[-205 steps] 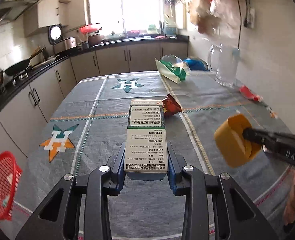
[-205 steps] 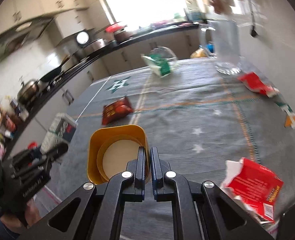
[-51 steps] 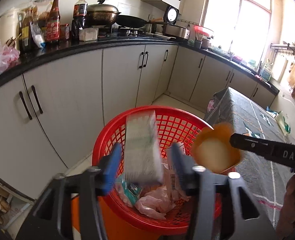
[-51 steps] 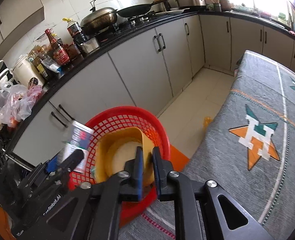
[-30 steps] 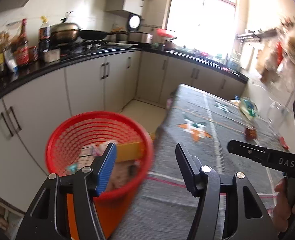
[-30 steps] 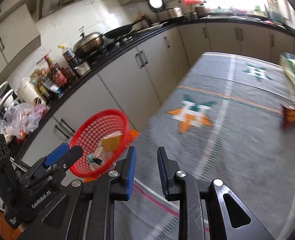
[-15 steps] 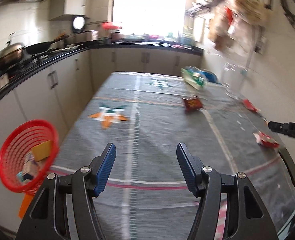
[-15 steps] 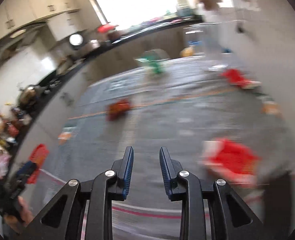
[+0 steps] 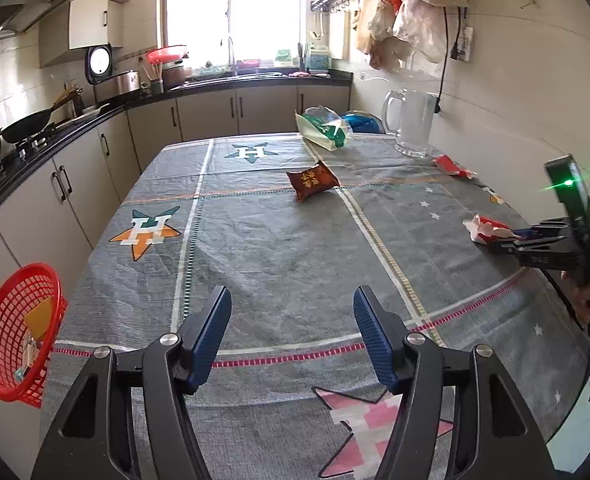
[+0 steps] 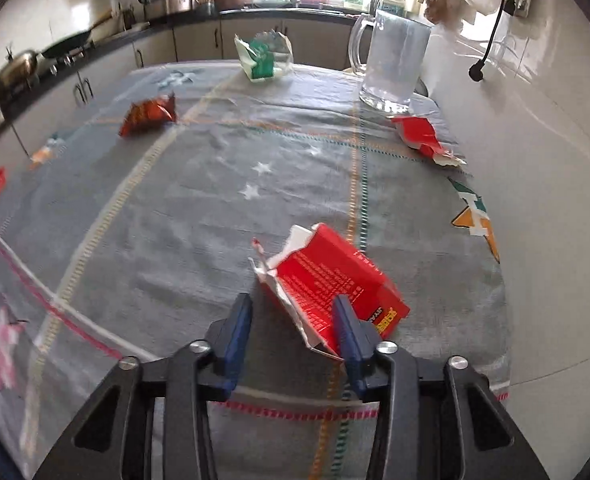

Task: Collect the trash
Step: 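Return to the table and grasp the torn red carton with the right tool, then grasp the red-brown snack packet with the left tool while the right tool holds the red carton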

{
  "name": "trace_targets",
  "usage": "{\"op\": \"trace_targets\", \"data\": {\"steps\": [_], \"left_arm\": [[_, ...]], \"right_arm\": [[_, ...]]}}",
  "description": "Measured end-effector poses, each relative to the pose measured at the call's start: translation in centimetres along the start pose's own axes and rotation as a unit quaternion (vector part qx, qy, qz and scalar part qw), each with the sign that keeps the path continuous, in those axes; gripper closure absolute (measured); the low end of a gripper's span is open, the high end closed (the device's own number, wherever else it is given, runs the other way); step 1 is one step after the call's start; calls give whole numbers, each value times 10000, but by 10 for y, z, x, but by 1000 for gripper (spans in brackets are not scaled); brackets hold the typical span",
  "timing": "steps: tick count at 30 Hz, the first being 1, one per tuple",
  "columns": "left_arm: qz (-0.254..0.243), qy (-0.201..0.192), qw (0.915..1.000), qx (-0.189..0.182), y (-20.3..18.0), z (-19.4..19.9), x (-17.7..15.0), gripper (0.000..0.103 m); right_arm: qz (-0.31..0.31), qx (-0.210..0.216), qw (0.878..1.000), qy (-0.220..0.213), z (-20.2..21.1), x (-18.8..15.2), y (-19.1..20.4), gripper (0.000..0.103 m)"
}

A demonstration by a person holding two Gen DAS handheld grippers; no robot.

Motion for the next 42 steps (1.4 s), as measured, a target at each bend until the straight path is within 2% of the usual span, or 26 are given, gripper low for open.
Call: {"op": "trace_targets", "data": {"steps": [1,3,8,12,14,16,18,20,24,27,30,32,37,40,42], "left_arm": [[-18,22,10000,-22,0,0,0,40],[-39,63,10000,-60,-1,-1,1,40],[-20,221,9989,-401,-8,-10,19,36],[-118,377,9982,-453,-15,-28,41,36],[-103,507,9980,-370,-13,-42,54,36],[-28,649,9964,-536,-13,-59,67,36],[-59,702,9967,-408,-10,-80,80,36],[-239,801,9955,-438,-13,-101,90,36],[-837,866,9922,-320,-23,-146,110,36],[-1343,879,9869,-169,-32,-178,120,36],[-1524,1127,9817,-209,-39,-206,120,36],[-1709,1176,9782,11,-37,-221,120,36],[-1842,1384,9731,-3,-36,-244,110,35],[-1553,1295,9793,-37,-34,-246,113,45],[-1377,1214,9830,9,-32,-245,114,56]], "right_arm": [[31,-19,10000,79,-4,-2,1,87],[46,-142,9999,-26,0,1,1,95],[-409,471,9961,-625,33,31,23,98],[-1117,1197,9782,-1279,54,71,44,98],[-1529,1432,9655,-1548,56,92,46,98],[-1745,1529,9576,-1705,48,107,47,98],[-1912,1699,9515,-1710,30,116,46,98],[-1991,1834,9487,-1635,17,114,46,98],[-2147,1914,9460,-1492,1,101,36,98],[-2310,1877,9438,-1438,-6,98,24,98],[-2403,1841,9422,-1439,-7,96,17,98],[-2483,1952,9387,-1382,-10,96,15,98],[-2546,2089,9357,-1264,-14,95,20,98],[-2518,2102,9361,-1268,-13,94,22,98],[-2490,2082,9376,-1252,-14,94,23,98]]}}
Point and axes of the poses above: each gripper's, at about its wrist camera, not at the fingertips, and z roughly against the way its jaws point, y to its left, x to its top, the point moved 9 cm from there along -z, roughly the way its jaws point, and after that the axes turned 1 degree about x, right-handed, at the moved point
